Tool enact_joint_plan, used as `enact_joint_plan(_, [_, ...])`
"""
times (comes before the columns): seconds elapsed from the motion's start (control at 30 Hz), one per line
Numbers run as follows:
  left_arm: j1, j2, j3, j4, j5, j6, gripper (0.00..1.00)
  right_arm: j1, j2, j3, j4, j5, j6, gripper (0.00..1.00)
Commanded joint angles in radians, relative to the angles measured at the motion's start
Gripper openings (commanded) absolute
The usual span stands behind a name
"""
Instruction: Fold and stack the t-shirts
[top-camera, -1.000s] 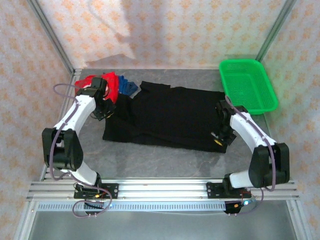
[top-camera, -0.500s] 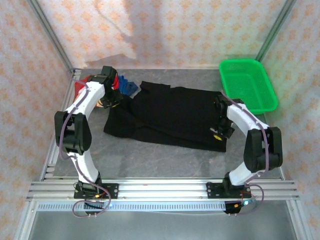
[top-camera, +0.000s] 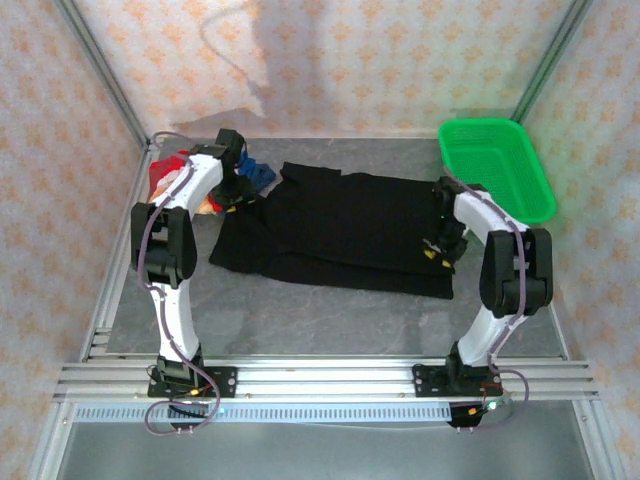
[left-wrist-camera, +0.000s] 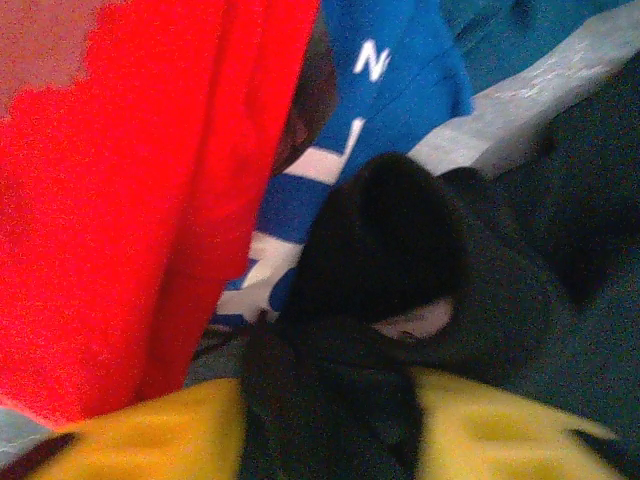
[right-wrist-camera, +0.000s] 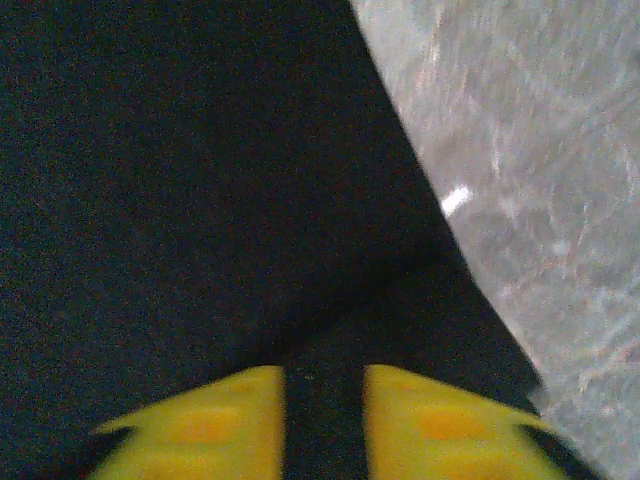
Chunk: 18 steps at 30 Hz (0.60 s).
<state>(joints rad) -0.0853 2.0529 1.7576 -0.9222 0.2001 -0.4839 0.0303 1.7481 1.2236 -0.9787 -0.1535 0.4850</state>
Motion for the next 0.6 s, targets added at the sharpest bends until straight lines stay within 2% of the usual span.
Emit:
enact_joint_plan(0.0, [0.017,-0.122,0.036,0.052,0.042,-0.043,0.72,-0.043,-0.104,0.052,-0.002,0.010,-0.043,0.56])
enact_joint_plan(0.03, [0.030,-0.183,0.015,0.063,0.053,-0.067,0.88,-0.049,-0.143,0.059,-0.021,0.003,-0.051,0.60])
enact_joint_plan(0.07, [0.050,-0.242,-0.012,0.069,0.073,-0.091,0.99,-0.052,-0.196,0.064,-0.053,-0.022,-0.060,0.64])
enact_joint_plan(0.1, [0.072,-0.299,-0.048,0.067,0.106,-0.106,1.00,-0.051,-0.246,0.064,-0.085,-0.059,-0.067,0.68])
enact_joint_plan(0.2, [0.125,-0.433,-0.187,0.012,0.162,-0.117,1.00,-0.049,-0.391,-0.011,-0.191,-0.218,-0.037,0.72])
enact_joint_plan(0.27, [0.133,-0.493,-0.309,-0.025,0.163,-0.105,0.98,-0.040,-0.480,-0.116,-0.216,-0.268,0.011,0.72])
enact_joint_plan(0.4, [0.149,-0.585,-0.615,0.096,0.216,-0.146,0.83,-0.026,-0.658,-0.345,-0.137,-0.300,0.117,0.68])
enact_joint_plan(0.57, [0.153,-0.543,-0.758,0.270,0.223,-0.174,0.79,-0.019,-0.604,-0.440,-0.026,-0.313,0.129,0.61])
